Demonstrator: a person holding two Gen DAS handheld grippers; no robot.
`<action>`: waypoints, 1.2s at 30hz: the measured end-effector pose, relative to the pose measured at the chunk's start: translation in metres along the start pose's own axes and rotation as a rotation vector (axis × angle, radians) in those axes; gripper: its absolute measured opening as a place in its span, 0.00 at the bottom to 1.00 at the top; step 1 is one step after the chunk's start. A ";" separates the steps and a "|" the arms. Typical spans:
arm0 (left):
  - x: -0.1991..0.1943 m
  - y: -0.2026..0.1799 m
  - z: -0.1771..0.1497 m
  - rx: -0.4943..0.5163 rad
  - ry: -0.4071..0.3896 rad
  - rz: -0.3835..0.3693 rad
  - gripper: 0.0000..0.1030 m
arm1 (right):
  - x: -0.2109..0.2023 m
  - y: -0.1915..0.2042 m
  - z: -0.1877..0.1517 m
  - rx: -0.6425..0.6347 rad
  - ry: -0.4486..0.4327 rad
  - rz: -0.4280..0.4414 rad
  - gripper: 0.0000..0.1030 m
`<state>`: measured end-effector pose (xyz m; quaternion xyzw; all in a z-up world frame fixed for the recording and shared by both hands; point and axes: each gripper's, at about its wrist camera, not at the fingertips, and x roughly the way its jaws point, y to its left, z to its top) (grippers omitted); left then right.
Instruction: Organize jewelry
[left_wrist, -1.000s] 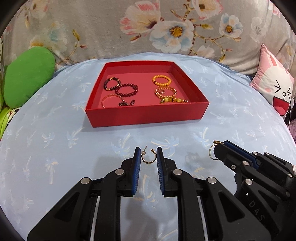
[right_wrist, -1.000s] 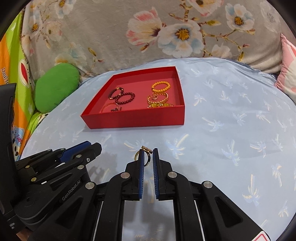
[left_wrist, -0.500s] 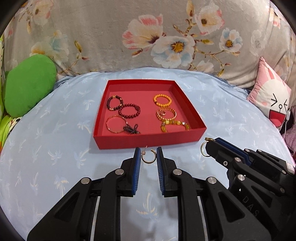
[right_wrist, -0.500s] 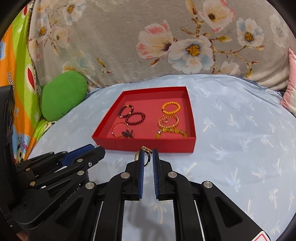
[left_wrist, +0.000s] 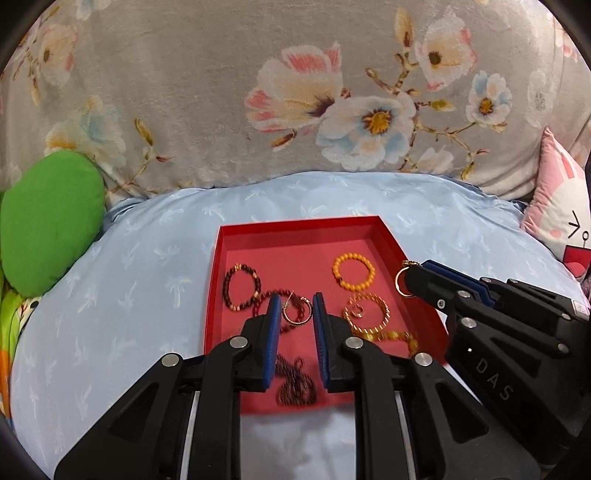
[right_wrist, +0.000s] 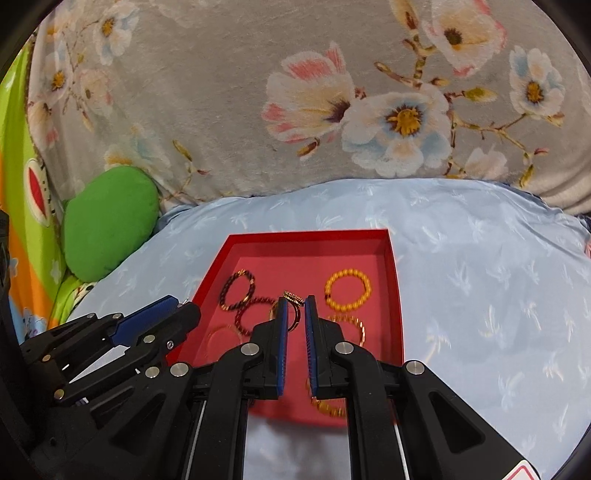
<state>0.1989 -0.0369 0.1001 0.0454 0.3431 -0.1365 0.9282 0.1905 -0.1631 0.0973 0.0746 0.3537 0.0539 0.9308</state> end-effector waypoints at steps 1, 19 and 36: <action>0.010 0.002 0.005 0.002 0.005 0.005 0.17 | 0.010 -0.001 0.006 0.001 0.006 -0.006 0.09; 0.094 0.015 0.022 -0.008 0.074 0.029 0.17 | 0.094 -0.018 0.023 0.007 0.084 -0.047 0.09; 0.078 0.011 0.014 -0.007 0.064 0.059 0.29 | 0.073 -0.019 0.016 0.026 0.059 -0.080 0.31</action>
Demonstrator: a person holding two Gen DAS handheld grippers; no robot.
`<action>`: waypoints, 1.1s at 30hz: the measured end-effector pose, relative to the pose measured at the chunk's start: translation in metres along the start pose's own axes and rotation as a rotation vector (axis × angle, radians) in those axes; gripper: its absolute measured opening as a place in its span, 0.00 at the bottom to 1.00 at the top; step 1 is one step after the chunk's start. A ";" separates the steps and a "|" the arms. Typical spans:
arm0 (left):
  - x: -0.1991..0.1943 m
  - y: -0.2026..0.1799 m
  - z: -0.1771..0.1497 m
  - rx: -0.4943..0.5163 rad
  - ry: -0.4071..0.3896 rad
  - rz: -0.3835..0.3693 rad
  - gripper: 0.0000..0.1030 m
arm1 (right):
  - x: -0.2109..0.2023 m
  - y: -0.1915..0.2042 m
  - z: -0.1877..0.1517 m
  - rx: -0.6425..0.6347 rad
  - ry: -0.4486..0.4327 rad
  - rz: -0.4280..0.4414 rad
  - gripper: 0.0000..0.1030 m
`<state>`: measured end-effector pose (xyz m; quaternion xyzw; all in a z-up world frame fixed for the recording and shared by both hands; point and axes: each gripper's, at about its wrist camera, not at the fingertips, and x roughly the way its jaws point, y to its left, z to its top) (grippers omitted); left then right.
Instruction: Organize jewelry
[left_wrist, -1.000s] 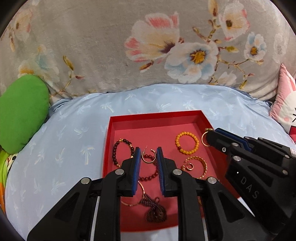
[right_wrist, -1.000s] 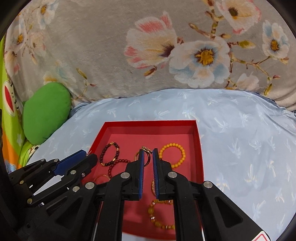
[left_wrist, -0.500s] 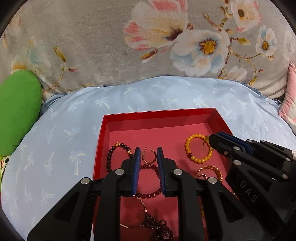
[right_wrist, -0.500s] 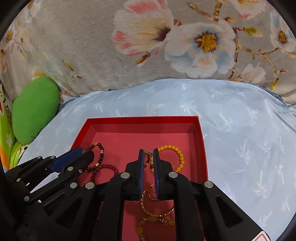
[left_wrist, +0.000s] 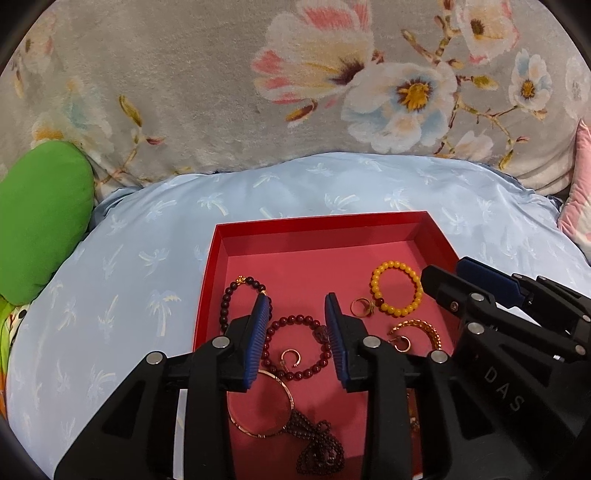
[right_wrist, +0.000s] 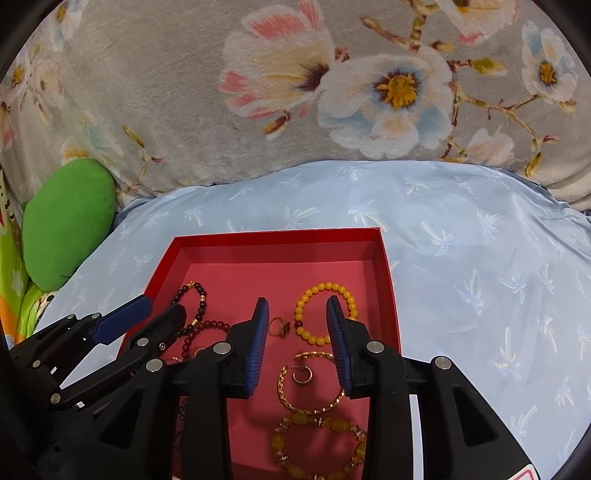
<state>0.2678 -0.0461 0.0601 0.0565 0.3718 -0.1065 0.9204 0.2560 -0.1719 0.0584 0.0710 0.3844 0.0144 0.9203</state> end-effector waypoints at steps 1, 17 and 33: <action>-0.003 -0.001 -0.001 0.003 0.000 -0.001 0.29 | -0.002 0.000 -0.001 0.001 -0.001 0.000 0.32; -0.073 -0.013 -0.051 -0.010 -0.017 -0.023 0.33 | -0.077 -0.002 -0.055 0.013 -0.021 -0.041 0.46; -0.088 -0.012 -0.090 -0.017 0.005 -0.004 0.32 | -0.095 0.005 -0.097 0.012 -0.010 -0.061 0.46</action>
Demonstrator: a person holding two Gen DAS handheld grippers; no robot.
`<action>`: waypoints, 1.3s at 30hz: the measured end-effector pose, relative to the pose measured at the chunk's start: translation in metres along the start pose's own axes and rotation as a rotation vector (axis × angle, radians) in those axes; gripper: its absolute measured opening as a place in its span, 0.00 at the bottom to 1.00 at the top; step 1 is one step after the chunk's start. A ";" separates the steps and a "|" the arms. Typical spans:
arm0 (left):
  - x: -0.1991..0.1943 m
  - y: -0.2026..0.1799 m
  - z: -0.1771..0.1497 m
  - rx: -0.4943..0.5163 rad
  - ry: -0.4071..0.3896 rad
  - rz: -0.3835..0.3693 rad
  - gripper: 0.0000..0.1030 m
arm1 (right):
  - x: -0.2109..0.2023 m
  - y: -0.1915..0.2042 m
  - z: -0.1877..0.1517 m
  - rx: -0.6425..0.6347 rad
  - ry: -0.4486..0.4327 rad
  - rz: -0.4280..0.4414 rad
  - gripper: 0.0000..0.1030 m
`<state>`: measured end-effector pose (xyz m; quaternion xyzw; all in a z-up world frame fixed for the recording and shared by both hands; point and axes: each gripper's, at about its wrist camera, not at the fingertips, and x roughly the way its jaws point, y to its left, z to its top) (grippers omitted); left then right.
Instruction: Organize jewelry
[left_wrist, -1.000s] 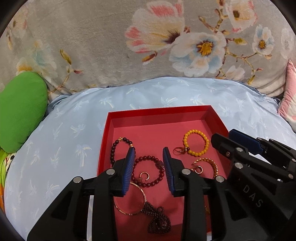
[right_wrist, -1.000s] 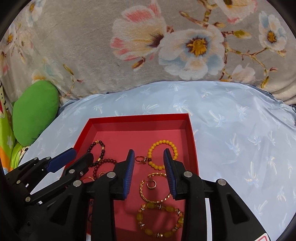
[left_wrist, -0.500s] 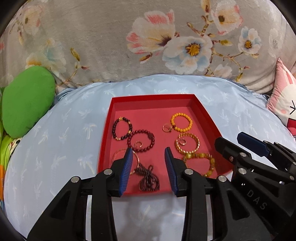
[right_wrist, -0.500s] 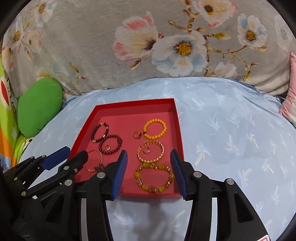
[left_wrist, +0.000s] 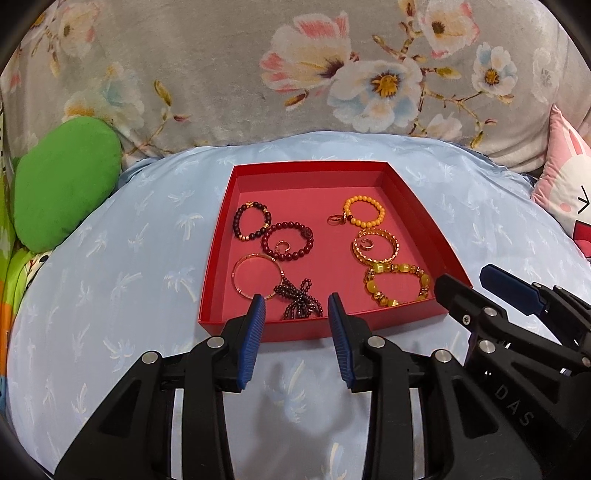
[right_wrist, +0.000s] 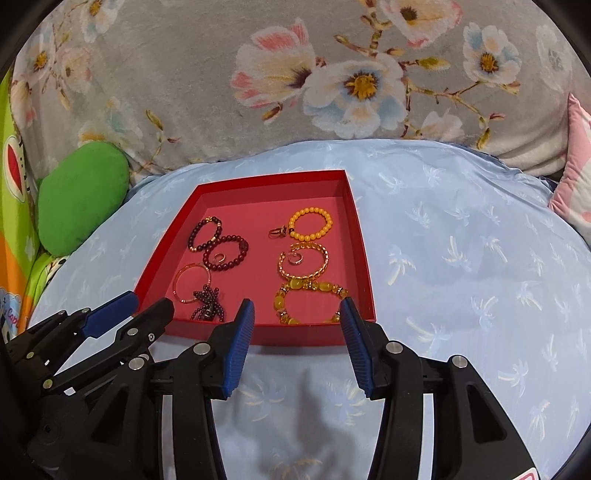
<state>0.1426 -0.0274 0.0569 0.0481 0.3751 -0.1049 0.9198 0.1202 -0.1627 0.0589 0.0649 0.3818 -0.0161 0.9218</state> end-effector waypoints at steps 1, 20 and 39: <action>0.000 0.000 0.000 0.000 0.000 0.000 0.32 | 0.000 0.000 0.000 -0.001 0.002 -0.002 0.46; 0.002 0.025 0.002 -0.072 0.014 0.093 0.81 | 0.006 -0.017 0.006 0.063 0.032 -0.044 0.80; 0.010 0.034 -0.001 -0.102 0.030 0.112 0.89 | 0.008 -0.012 0.007 0.030 0.012 -0.103 0.94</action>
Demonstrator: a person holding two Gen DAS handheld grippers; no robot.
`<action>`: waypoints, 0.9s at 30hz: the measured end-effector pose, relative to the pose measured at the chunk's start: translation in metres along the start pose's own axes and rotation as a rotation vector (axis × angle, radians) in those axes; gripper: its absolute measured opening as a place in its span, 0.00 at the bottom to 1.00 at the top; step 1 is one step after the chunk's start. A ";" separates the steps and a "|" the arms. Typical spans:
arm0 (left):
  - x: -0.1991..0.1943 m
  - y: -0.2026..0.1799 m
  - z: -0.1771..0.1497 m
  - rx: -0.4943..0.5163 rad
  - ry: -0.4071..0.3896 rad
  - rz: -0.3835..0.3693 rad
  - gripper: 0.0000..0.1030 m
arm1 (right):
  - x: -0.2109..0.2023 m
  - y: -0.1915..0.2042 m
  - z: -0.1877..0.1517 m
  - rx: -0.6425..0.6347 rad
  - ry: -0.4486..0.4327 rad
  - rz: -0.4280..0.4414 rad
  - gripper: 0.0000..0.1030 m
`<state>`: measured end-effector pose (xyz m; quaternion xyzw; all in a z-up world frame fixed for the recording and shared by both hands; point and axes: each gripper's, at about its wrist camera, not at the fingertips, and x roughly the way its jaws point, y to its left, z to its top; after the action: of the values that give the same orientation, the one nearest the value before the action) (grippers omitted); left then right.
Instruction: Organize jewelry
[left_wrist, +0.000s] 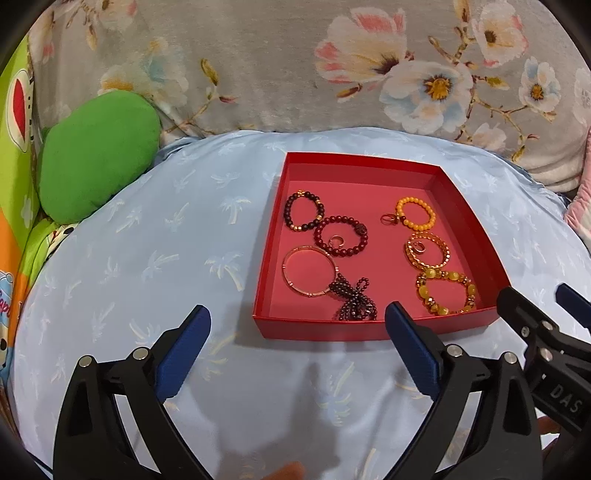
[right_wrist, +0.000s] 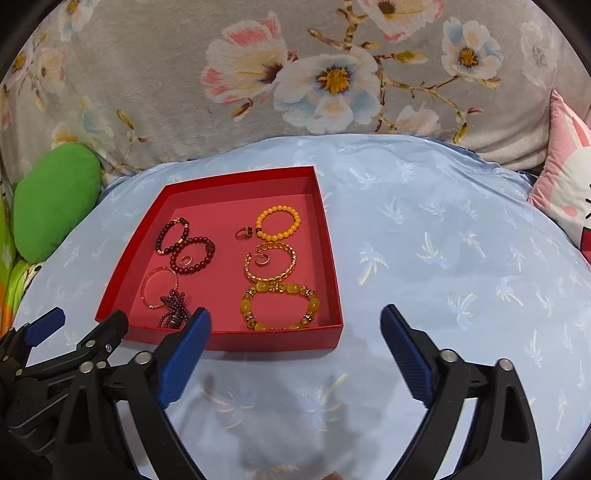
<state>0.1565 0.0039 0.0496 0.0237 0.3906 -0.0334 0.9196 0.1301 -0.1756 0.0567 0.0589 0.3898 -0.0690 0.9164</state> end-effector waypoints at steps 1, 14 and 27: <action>0.000 0.001 0.000 -0.001 0.001 -0.003 0.89 | 0.000 0.000 0.000 0.000 0.000 0.003 0.94; 0.002 0.001 0.000 0.000 -0.002 0.018 0.89 | 0.002 0.003 -0.002 -0.023 -0.011 0.000 0.94; 0.003 0.001 0.001 -0.001 -0.001 0.029 0.89 | 0.003 0.003 -0.003 -0.020 -0.004 0.001 0.94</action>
<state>0.1597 0.0047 0.0479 0.0290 0.3897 -0.0201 0.9203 0.1307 -0.1723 0.0522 0.0496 0.3888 -0.0646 0.9177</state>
